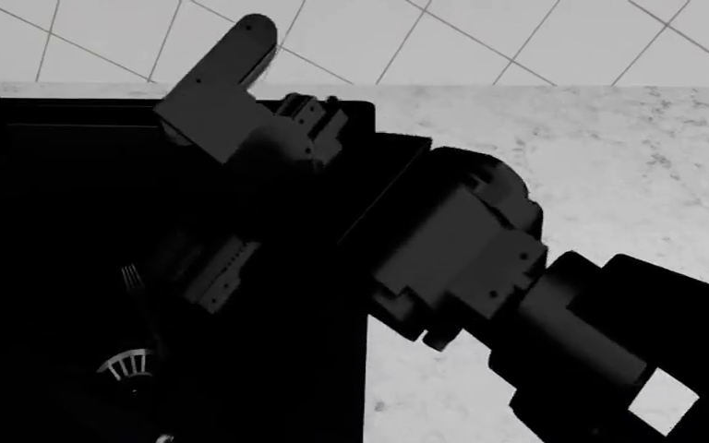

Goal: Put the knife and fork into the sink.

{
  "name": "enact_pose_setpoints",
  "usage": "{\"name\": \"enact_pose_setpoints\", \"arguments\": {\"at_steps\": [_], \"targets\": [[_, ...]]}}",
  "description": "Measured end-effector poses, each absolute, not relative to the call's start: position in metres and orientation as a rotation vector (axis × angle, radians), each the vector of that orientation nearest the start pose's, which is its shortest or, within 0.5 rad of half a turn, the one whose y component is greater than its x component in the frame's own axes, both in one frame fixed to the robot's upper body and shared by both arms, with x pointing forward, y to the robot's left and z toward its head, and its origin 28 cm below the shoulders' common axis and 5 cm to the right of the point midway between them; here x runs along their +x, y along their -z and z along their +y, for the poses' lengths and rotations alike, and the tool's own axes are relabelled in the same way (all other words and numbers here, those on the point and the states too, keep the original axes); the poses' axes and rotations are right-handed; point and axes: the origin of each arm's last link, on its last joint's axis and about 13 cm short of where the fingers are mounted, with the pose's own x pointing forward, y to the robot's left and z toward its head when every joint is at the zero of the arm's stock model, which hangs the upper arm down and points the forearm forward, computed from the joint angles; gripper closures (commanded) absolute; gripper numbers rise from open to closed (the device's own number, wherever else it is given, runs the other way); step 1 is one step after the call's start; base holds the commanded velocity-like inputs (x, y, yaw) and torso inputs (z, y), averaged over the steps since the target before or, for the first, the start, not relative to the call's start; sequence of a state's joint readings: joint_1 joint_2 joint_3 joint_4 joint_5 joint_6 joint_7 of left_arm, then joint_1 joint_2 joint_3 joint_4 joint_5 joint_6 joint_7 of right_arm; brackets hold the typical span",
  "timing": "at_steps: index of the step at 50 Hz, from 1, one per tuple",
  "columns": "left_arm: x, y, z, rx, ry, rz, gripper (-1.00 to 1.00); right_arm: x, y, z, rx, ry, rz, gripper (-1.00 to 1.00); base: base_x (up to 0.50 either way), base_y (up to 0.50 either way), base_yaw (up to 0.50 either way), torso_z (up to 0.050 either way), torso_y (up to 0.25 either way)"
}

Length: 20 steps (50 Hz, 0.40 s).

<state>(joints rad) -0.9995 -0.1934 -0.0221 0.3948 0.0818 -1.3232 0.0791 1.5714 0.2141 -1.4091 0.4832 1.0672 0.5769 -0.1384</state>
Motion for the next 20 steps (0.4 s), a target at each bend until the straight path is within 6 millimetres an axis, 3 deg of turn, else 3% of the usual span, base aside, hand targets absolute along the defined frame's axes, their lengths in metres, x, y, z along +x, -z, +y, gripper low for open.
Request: {"name": "enact_pose_setpoints", "arguments": {"at_steps": [20], "targets": [[0.293, -0.283, 0.263, 0.111, -0.169, -0.076, -1.00, 0.326, -0.291, -0.092, -0.327, -0.614, 0.048, -1.00, 0.00, 0.00, 0.00, 0.000, 0.000]]}}
